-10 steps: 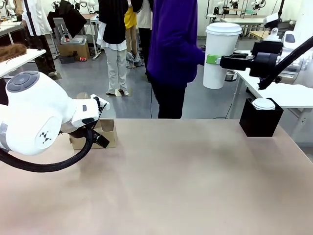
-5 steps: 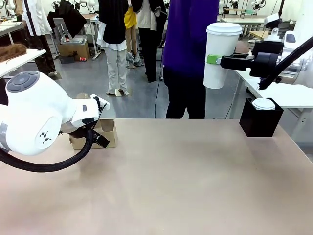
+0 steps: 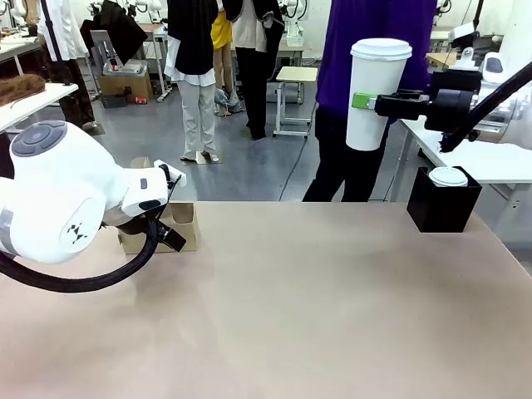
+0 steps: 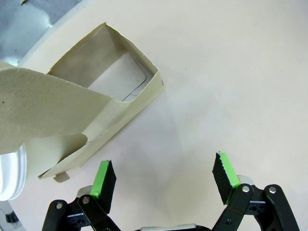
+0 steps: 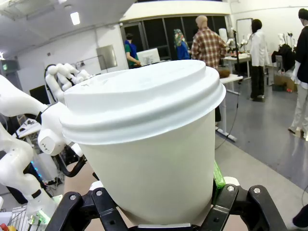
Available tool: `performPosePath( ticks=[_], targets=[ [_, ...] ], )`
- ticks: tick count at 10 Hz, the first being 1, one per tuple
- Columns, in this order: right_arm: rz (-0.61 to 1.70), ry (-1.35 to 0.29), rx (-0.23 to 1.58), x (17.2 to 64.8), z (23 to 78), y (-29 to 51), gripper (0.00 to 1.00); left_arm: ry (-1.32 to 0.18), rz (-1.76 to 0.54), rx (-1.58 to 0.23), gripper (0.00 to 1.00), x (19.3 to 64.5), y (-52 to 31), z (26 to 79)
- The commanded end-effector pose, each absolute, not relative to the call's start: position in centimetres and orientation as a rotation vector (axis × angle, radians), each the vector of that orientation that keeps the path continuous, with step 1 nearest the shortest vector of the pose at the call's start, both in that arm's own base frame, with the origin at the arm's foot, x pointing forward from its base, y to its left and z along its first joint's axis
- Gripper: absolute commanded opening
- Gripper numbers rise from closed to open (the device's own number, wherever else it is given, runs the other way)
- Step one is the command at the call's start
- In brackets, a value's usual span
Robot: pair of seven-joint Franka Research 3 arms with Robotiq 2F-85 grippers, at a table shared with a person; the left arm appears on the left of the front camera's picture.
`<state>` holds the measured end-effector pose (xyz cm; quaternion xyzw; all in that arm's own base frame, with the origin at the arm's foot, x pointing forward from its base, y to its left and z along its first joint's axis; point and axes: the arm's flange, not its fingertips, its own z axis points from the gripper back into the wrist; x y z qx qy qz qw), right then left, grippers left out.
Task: Pour a drink into a cup and package it in a carrier.
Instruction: Position the Cup Carrier in the center of the table.
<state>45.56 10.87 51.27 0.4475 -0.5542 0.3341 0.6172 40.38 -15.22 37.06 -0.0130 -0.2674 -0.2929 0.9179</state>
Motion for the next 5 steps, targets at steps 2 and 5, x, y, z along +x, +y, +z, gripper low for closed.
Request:
performPosePath(
  ticks=[2, 5],
  targets=[
    [0.786, -1.292, 1.029, 45.7, 51.6, 11.1, 0.80, -0.534, -0.578, -0.032, 1.00, 39.7, -16.0, 39.9],
    [0.786, -1.292, 1.029, 45.7, 51.6, 11.1, 0.80, -0.500, -0.491, -0.006, 1.00, 39.2, -17.3, 45.2]
  ],
)
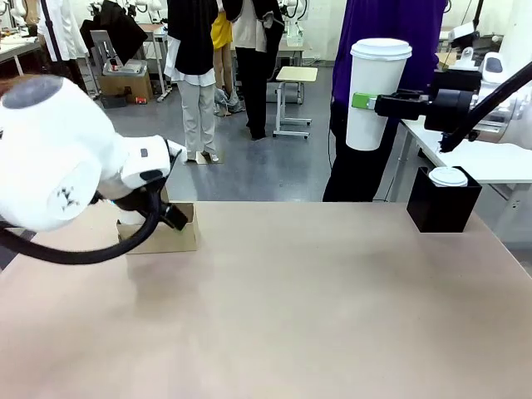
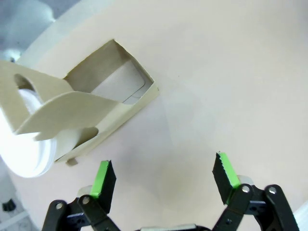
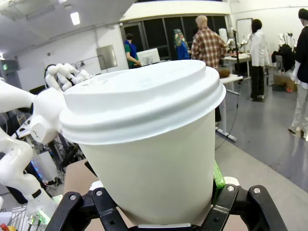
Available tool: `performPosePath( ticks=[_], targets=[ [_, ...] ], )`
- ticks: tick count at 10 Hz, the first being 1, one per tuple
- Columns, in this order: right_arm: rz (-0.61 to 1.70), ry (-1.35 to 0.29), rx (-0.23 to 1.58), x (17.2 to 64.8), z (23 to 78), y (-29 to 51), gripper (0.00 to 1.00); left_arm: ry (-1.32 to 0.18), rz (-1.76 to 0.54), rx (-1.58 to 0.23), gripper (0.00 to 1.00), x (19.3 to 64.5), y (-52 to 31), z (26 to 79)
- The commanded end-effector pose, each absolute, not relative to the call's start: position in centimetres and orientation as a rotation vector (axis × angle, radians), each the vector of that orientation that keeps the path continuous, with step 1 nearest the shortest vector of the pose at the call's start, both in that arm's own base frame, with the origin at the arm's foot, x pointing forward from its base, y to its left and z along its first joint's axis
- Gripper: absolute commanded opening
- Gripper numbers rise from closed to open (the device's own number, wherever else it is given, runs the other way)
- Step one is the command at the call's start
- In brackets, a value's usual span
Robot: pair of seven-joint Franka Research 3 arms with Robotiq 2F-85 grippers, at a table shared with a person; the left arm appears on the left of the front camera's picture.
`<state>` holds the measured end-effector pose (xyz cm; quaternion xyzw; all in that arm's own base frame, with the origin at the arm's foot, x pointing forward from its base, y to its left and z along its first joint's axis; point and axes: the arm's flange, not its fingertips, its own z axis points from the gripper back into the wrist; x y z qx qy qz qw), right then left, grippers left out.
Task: Pour a drink into a cup and package it in a carrier.
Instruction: Position the Cup Carrier in the center of the table.
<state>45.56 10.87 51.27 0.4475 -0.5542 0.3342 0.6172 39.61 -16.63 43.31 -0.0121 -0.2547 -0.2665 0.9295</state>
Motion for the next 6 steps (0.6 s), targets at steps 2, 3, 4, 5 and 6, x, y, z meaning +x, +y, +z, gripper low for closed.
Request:
performPosePath(
  ticks=[2, 3, 4, 5, 6],
  targets=[
    [0.786, -1.292, 1.029, 45.7, 51.6, 11.1, 0.80, -0.481, -0.350, 0.008, 1.00, 40.1, -17.7, 49.3],
    [0.786, -1.292, 1.029, 45.7, 51.6, 11.1, 0.80, -0.467, -0.291, 0.002, 1.00, 41.0, -17.7, 50.9],
    [0.786, -1.292, 1.029, 45.7, 51.6, 11.1, 0.80, -0.468, -0.225, -0.003, 1.00, 42.1, -17.5, 52.1],
    [0.786, -1.292, 1.029, 45.7, 51.6, 11.1, 0.80, -0.451, -0.179, -0.017, 1.00, 43.9, -17.1, 52.9],
    [0.786, -1.292, 1.029, 45.7, 51.6, 11.1, 0.80, -0.431, -0.130, -0.012, 1.00, 45.5, -16.6, 53.4]
  ],
)
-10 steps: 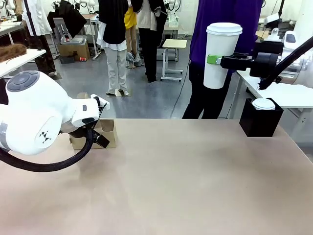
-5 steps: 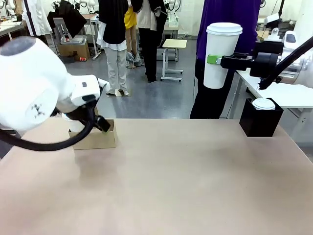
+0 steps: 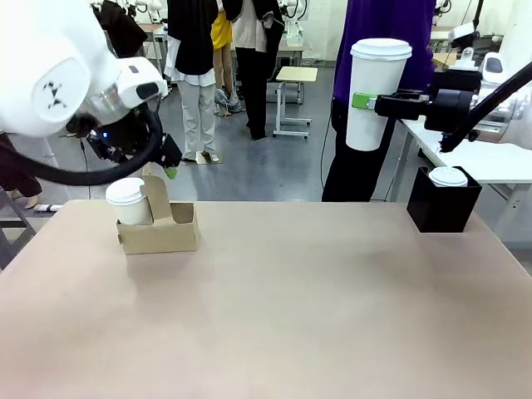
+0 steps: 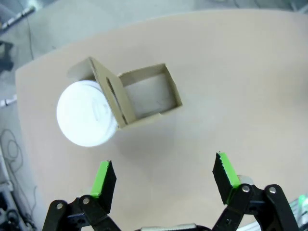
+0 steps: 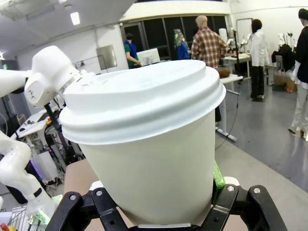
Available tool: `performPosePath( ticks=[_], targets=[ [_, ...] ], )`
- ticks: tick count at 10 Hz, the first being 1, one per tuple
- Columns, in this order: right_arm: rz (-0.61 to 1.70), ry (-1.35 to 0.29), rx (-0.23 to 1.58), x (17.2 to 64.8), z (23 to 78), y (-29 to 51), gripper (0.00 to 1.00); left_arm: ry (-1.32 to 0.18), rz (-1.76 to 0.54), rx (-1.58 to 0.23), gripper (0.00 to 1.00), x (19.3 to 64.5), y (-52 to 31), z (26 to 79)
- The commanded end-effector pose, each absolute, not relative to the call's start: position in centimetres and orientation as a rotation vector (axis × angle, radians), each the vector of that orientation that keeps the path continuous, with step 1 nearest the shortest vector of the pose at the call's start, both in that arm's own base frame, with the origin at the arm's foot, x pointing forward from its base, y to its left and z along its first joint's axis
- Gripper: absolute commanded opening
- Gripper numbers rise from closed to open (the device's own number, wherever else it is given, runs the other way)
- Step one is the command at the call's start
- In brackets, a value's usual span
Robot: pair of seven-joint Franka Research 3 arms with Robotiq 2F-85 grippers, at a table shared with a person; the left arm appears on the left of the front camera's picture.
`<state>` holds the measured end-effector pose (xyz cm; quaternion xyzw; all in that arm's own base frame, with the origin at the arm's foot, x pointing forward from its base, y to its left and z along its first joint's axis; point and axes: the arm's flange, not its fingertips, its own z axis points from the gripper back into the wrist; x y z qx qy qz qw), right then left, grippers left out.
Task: Pour a drink into a cup and package it in a carrier.
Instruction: Position the Cup Carrier in the center of the table.
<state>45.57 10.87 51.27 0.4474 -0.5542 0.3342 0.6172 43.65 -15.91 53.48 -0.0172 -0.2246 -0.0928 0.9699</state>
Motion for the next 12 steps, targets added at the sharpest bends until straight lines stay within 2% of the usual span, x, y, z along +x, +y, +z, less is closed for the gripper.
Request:
performPosePath(
  ticks=[1, 4, 8, 9, 10, 11, 12],
  targets=[
    [0.786, -1.292, 1.029, 45.7, 51.6, 11.1, 0.80, -0.422, -0.097, -0.002, 1.00, 46.6, -16.3, 53.8],
    [0.786, -1.292, 1.029, 45.7, 51.6, 11.1, 0.80, -0.360, -0.014, 0.010, 1.00, 50.6, -14.5, 53.5],
    [0.786, -1.292, 1.029, 45.7, 51.6, 11.1, 0.80, -0.320, 0.042, 0.000, 1.00, 53.0, -13.6, 51.0],
    [0.786, -1.292, 1.029, 45.7, 51.6, 11.1, 0.80, -0.308, 0.063, -0.001, 0.59, 53.3, -13.3, 50.8],
    [0.786, -1.292, 1.029, 45.7, 51.6, 11.1, 0.80, -0.299, 0.083, -0.001, 0.41, 53.4, -13.0, 50.6],
    [0.786, -1.292, 1.029, 45.7, 51.6, 11.1, 0.80, -0.306, 0.093, -0.006, 0.00, 53.4, -12.8, 50.7],
    [0.786, -1.292, 1.029, 45.7, 51.6, 11.1, 0.80, -0.314, 0.099, -0.006, 0.35, 53.4, -12.9, 50.7]
  ],
)
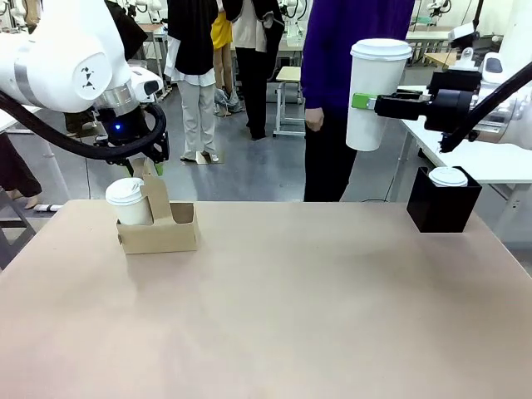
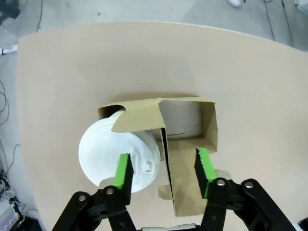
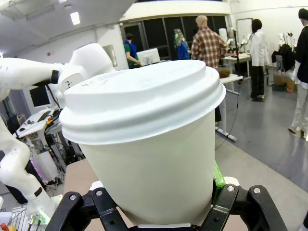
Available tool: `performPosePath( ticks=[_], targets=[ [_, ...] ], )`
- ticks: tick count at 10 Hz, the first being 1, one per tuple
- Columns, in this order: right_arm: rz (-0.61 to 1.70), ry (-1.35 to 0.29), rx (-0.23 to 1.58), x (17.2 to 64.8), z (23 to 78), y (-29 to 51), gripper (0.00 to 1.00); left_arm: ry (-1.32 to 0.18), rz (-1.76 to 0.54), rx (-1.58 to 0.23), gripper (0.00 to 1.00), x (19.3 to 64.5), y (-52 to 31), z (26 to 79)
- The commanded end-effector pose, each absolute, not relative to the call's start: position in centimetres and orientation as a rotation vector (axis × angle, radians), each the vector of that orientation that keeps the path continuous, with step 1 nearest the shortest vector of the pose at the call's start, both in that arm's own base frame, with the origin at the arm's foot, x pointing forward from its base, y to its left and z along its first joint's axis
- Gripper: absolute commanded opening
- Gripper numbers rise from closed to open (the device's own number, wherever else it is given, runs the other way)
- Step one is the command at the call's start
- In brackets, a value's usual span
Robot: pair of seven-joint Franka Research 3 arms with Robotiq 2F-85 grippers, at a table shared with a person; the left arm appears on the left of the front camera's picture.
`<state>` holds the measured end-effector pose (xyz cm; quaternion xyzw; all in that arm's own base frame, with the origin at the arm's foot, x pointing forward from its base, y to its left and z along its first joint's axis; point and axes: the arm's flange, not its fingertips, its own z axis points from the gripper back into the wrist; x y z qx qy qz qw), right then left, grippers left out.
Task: Pour a drink into a cup and package it in a carrier.
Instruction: Position the Cup Carrier in the center of the table.
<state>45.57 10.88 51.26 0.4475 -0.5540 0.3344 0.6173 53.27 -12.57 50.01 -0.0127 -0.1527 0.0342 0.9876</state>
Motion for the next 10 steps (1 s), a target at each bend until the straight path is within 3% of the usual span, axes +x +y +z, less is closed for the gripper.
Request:
performPosePath(
  ticks=[1, 10],
  targets=[
    [0.786, -1.292, 1.029, 45.66, 51.55, 11.10, 0.80, -0.321, 0.105, -0.005, 0.00, 53.42, -13.07, 50.68],
    [0.786, -1.292, 1.029, 45.66, 51.55, 11.10, 0.80, -0.317, 0.093, -0.027, 0.00, 53.38, -12.99, 50.29]
  ],
)
